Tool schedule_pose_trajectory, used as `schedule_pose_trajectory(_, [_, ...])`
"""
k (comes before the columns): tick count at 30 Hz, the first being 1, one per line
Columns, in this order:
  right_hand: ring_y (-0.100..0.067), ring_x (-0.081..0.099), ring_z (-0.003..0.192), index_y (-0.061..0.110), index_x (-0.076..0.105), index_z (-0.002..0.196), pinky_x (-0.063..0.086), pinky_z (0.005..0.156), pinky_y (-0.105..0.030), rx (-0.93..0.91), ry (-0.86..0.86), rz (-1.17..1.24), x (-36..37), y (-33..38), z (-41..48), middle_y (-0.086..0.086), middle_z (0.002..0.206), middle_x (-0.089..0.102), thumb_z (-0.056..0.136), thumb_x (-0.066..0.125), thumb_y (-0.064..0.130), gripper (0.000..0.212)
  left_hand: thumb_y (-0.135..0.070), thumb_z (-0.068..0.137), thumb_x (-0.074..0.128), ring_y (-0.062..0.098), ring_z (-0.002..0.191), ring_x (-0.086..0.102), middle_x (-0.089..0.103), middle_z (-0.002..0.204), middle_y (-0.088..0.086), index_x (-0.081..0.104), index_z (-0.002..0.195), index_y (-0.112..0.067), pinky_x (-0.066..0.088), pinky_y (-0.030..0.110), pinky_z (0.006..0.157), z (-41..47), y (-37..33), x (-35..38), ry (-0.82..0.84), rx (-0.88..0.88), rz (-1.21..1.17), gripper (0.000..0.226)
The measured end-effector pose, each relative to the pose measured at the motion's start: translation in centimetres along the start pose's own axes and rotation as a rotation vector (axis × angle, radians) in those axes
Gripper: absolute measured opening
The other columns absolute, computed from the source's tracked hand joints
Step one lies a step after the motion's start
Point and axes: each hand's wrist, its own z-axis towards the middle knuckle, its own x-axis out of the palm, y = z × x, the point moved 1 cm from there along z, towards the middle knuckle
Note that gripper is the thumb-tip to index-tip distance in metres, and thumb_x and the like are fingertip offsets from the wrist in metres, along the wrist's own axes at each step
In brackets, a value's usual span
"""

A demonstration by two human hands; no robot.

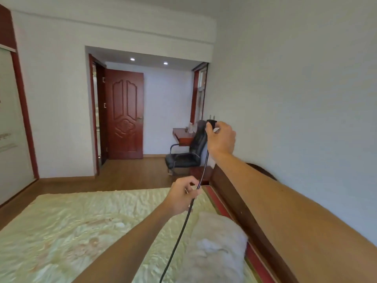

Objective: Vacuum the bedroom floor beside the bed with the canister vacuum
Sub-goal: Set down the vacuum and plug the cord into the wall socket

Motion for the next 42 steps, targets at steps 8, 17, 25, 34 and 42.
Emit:
schedule_pose_trajectory(8, [-0.033,0.068,0.077,0.014,0.070,0.104,0.054,0.066,-0.036,0.174,-0.257,-0.161,-19.3,-11.3,4.6,-0.013,0.089,0.071,0.096,0.056,0.038,0.030,-0.004,0.094,0.061,0.015,0.047,0.052,0.055,0.063,0.009,0.061,0.086,-0.014,0.053,0.034,0.048,2.4,-8.7,19.4,0.353,0.144,-0.137,0.013])
schedule_pose_trajectory(17, [-0.032,0.066,0.064,0.012,0.069,0.102,0.054,0.061,-0.034,0.299,-0.478,-0.319,-40.3,-22.8,5.4,-0.011,0.080,0.068,0.097,0.056,0.035,0.028,-0.007,0.096,0.061,0.026,0.058,0.052,0.052,0.069,0.014,0.062,0.091,-0.006,0.057,0.056,0.061,0.8,-16.8,40.7,0.672,0.167,-0.246,0.005])
schedule_pose_trajectory(25, [-0.033,0.067,0.064,0.010,0.070,0.102,0.056,0.064,-0.037,0.372,-0.574,-0.398,-52.0,-29.6,5.2,-0.013,0.082,0.069,0.096,0.058,0.036,0.030,-0.011,0.094,0.064,0.027,0.054,0.054,0.053,0.063,0.010,0.064,0.090,-0.012,0.059,0.050,0.052,-1.0,-21.0,52.6,0.749,0.201,-0.235,0.004])
schedule_pose_trajectory(34, [-0.034,0.068,0.063,0.012,0.071,0.099,0.059,0.067,-0.045,0.439,-0.584,-0.411,-57.9,-35.8,3.4,-0.014,0.080,0.069,0.096,0.058,0.037,0.028,-0.010,0.092,0.065,0.025,0.051,0.052,0.053,0.064,0.010,0.062,0.082,-0.014,0.054,0.039,0.050,-2.9,-21.8,60.1,0.861,0.143,-0.173,0.011])
schedule_pose_trajectory(42, [-0.035,0.068,0.070,0.014,0.070,0.098,0.058,0.069,-0.045,0.517,-0.624,-0.471,-61.3,-41.8,-0.6,-0.010,0.077,0.068,0.095,0.058,0.039,0.028,-0.011,0.093,0.064,0.026,0.054,0.054,0.055,0.066,0.009,0.062,0.086,-0.011,0.059,0.047,0.057,-5.6,-20.3,65.9,1.035,0.112,-0.129,0.007])
